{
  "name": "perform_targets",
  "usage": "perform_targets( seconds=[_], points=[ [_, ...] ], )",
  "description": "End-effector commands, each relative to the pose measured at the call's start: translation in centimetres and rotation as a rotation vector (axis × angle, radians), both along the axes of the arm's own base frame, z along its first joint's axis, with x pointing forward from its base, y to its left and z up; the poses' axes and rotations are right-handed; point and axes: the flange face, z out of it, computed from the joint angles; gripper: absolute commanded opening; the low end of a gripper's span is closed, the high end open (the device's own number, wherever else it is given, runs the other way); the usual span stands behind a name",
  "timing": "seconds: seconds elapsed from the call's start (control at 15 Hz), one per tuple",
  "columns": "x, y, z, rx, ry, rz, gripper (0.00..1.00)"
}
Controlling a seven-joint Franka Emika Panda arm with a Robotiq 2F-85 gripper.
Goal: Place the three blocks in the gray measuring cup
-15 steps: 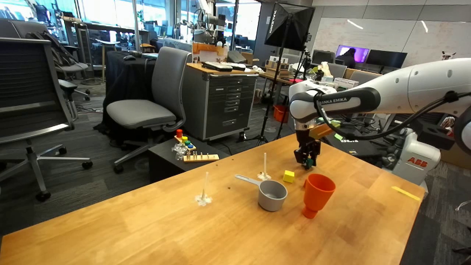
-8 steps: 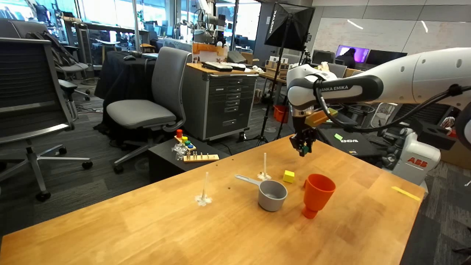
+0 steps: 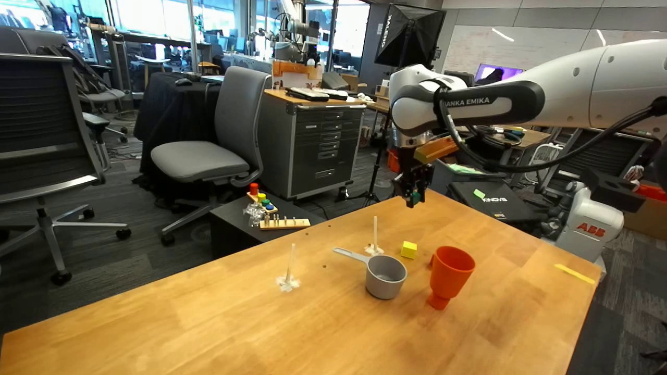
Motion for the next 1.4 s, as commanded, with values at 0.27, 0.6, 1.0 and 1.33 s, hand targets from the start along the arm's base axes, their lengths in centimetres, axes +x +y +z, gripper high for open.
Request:
perform_targets(
  seconds=[0.27,0.6,1.0,1.33],
  points=[
    [-0.9,9.5,0.0,-0.04,0.046,0.016,0.19],
    [-1.7,13.7,-0.3,-0.051,0.066,0.035,0.19],
    [-2.5,16.4,-0.4,-0.019,0.102,0.059,0.19],
    [-3.4,18.5,-2.0,0.003,0.143,0.08,0.19]
  ],
)
